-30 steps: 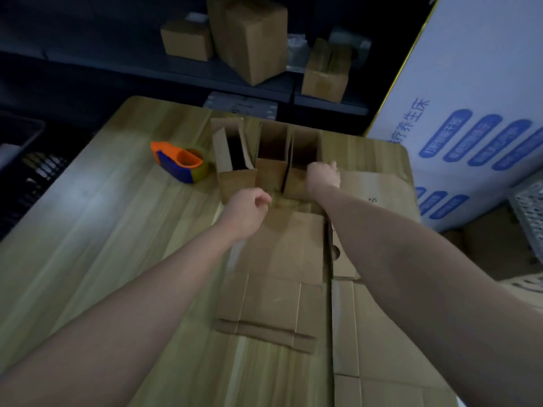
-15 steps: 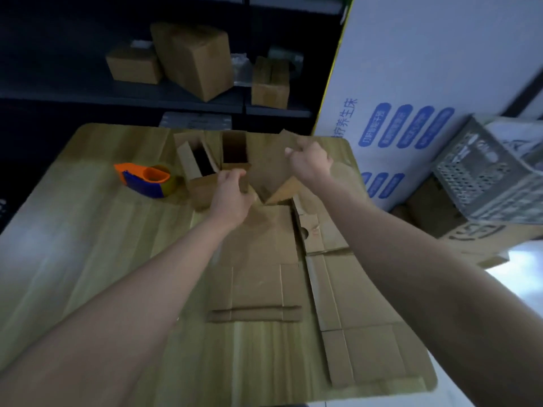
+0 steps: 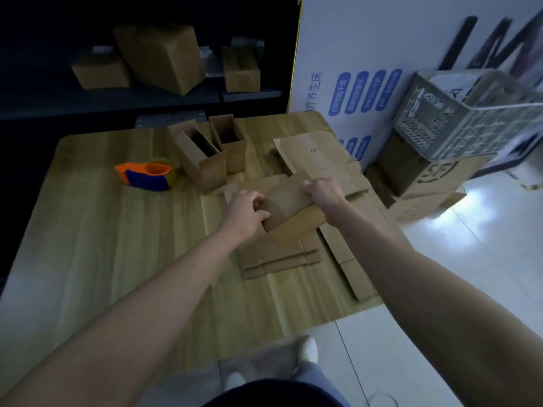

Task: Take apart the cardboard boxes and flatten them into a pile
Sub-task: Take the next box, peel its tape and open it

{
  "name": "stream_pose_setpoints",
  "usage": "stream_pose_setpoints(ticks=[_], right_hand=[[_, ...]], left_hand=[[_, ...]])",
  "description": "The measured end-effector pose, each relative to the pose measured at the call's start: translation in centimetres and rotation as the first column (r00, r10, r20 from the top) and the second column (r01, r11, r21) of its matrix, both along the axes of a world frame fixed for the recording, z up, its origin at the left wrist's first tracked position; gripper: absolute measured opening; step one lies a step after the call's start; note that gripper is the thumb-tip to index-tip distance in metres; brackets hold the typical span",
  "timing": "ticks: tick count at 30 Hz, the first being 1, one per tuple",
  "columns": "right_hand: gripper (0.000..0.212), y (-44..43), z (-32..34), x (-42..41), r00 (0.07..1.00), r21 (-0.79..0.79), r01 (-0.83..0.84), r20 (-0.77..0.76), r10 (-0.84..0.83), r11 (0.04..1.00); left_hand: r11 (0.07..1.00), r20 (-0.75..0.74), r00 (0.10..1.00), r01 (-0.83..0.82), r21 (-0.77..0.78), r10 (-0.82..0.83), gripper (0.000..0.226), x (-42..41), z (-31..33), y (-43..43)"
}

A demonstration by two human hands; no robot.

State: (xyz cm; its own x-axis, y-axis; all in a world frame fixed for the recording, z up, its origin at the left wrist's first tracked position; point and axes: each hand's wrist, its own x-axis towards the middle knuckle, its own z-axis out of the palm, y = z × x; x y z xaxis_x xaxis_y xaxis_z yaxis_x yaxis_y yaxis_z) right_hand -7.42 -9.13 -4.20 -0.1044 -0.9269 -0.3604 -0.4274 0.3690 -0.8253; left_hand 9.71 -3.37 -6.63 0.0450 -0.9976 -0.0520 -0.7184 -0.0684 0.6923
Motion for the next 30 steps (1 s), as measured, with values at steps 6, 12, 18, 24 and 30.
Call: stream_pose_setpoints(ticks=[6,12,18,24,30], right_hand=[[0.031,4.1,-1.4,0.1,1.0,0.066,-0.002,0.005,0.002,0.998],[0.002,6.3,-3.0,-1.5,0.999,0.158,0.017,0.04,-0.023,0.987],[0.026,7.1,-4.3,-4.6,0.999,0.165,-0.018,0.036,0.012,0.986],[0.024,7.2,-5.3,-6.2,0.998,0.164,-0.059,0.001,0.06,0.985],[0.02,7.0,-5.0,-6.8,0.975,0.182,-0.143,-0.142,0.17,0.973]], left_hand=[[0.989,0.052,0.988,0.146,0.033,-0.148,0.038,-0.6,-0.5,2.8],[0.963,0.157,0.953,0.241,0.122,-0.258,0.043,-3.7,-1.0,4.2],[0.956,0.295,0.91,0.267,0.121,-0.291,0.027,-7.1,-1.2,4.1],[0.971,0.299,0.926,0.2,0.129,-0.23,0.033,-8.8,-2.2,4.5],[0.993,0.152,0.987,0.03,0.116,-0.047,0.036,-10.0,-2.9,6.0]])
